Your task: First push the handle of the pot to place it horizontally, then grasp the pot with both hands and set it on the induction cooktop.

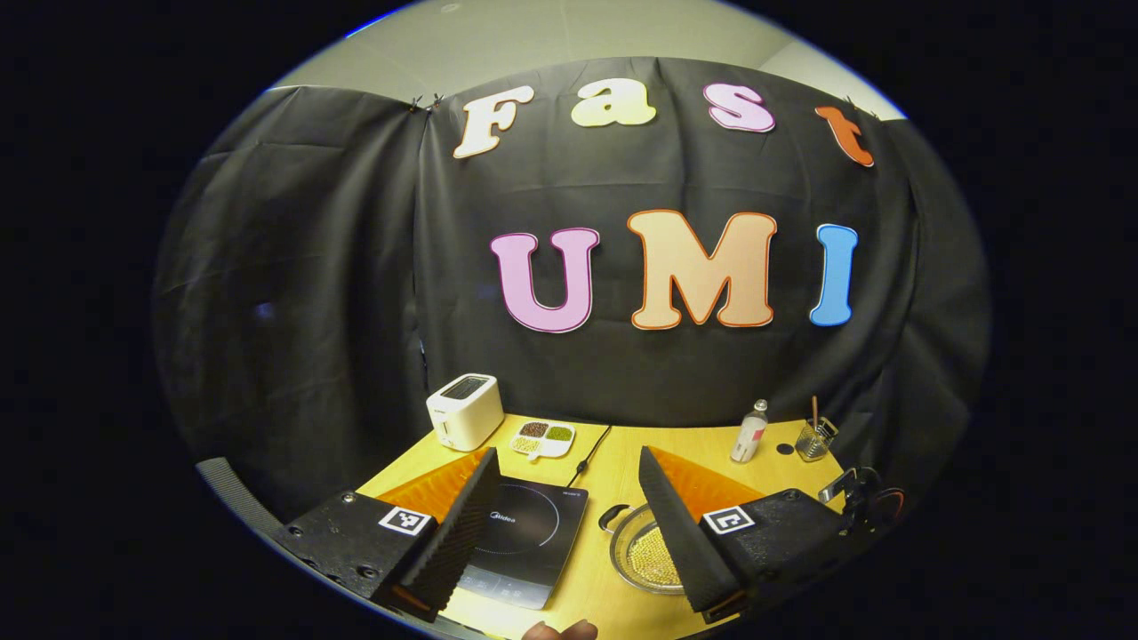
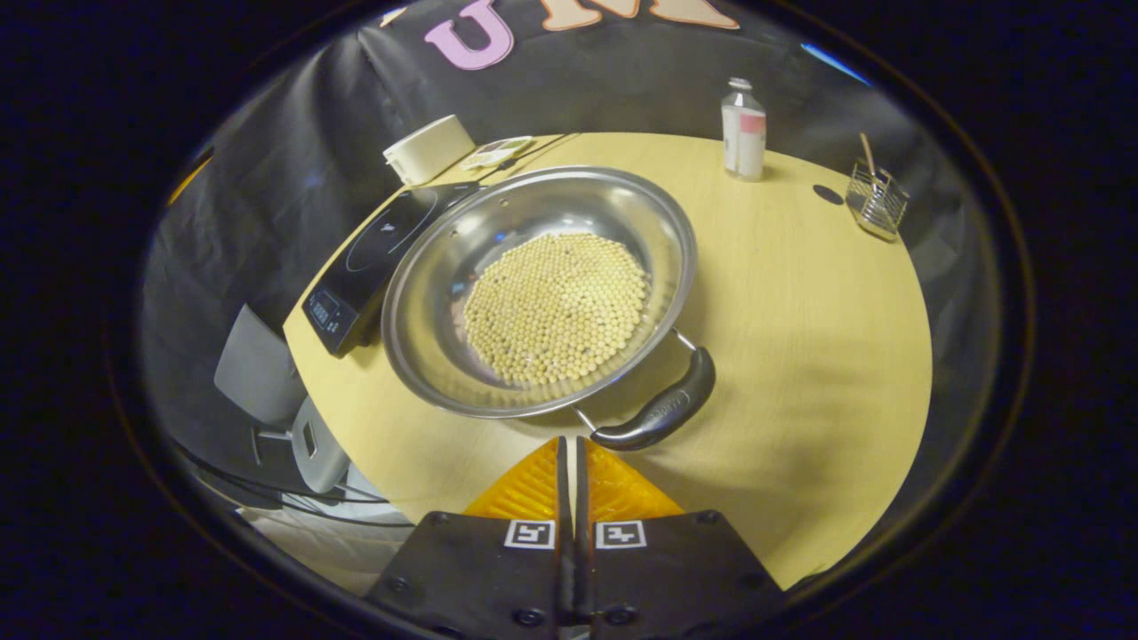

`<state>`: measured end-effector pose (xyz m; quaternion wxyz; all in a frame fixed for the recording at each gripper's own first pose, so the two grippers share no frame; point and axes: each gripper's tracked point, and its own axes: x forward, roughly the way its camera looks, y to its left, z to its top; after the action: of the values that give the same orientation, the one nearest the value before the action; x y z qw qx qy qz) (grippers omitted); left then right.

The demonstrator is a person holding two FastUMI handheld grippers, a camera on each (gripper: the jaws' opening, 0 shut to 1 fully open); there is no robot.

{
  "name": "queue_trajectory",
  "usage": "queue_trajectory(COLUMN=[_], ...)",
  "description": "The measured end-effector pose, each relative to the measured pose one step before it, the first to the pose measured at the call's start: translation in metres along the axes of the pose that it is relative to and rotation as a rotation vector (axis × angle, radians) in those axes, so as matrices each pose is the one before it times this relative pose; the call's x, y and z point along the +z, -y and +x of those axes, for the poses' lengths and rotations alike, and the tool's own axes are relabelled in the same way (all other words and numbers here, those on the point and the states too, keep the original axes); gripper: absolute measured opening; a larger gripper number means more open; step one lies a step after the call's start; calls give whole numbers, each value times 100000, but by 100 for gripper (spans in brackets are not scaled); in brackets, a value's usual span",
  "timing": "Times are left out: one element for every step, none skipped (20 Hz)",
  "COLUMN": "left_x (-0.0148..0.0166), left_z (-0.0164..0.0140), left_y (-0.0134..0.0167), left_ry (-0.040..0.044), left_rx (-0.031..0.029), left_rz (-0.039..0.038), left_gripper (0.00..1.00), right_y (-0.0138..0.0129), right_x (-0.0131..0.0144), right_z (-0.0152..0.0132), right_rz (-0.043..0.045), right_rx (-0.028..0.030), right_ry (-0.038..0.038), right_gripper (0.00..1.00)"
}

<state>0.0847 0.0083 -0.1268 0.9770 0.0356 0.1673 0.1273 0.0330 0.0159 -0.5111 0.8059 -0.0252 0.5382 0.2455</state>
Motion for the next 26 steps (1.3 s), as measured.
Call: queue_trajectory(left_x=[-63,106,57,50,-71,7,28,102,-69,-2,-74,80,-143,-71,-40,33,-198,-176,-378,-395,-427,-310,-369,-570,-902,-677], left_z=[-13,-70,-75,-15,46,91,-86,70,30,88,64,177,137,196,43,161,201,354,398,674,678,811,756,821,926,852], left_y=[-118,-23,-7,45,8,16,32,20,7,46,86,73,53,-12,51,-59,29,-28,-85,-47,-118,-214,-233,-100,-60,140], left_ry=[79,256,78,60,-182,-69,60,31,1,0,20,-57,-493,-217,-56,44,48,-322,-838,-968,-1051,-1087,-750,-1851,-2383,-2154], left_rx=[261,142,56,87,32,-10,-46,18,-70,-139,-221,-409,-313,-303,-324,-339,-639,-872,-1361,-1664,-1552,-1420,-1628,-1762,-2176,-2808], left_rz=[218,221,261,352,237,108,2,71,108,173,158,109,174,-4,-85,-3,-35,-62,-119,-201,-303,-507,-992,-892,-1132,-1265], left_gripper=[95,95,95,95,95,94,94,95,93,95,95,95,95,94,95,95,95,95,95,95,95,95,95,95,95,95], right_y=[469,302,411,427,326,465,394,188,338,313,381,272,409,279,136,237,234,250,232,103,285,309,135,212,154,217], right_x=[358,174,289,216,204,82,189,204,285,47,275,177,223,129,132,190,94,51,229,119,108,-26,4,4,81,88], right_z=[80,26,66,129,27,266,11,43,53,185,68,98,98,66,102,85,113,129,107,87,73,-86,-216,-109,-256,-363], right_rz=[448,281,125,-163,-335,-242,253,498,277,-148,-304,-131,196,557,840,818,278,454,986,1033,1200,1497,1912,1757,2537,3516], right_rx=[-535,-317,-360,-517,-669,-1036,-350,-205,-318,-645,-745,-788,-866,-383,-270,-585,-920,-1203,-1059,-1411,-2264,-2417,-1890,-2241,-1692,-1828], right_ry=[470,150,202,90,-75,46,-57,182,151,141,115,71,-81,-68,-118,88,-90,-122,1,15,-271,-613,-564,-438,-259,-92], right_gripper=[3,3,0,3,3,3,3,3,3,3,3,3,3,3,3,3,3,3,3,3,3,3,3,3,3,3])
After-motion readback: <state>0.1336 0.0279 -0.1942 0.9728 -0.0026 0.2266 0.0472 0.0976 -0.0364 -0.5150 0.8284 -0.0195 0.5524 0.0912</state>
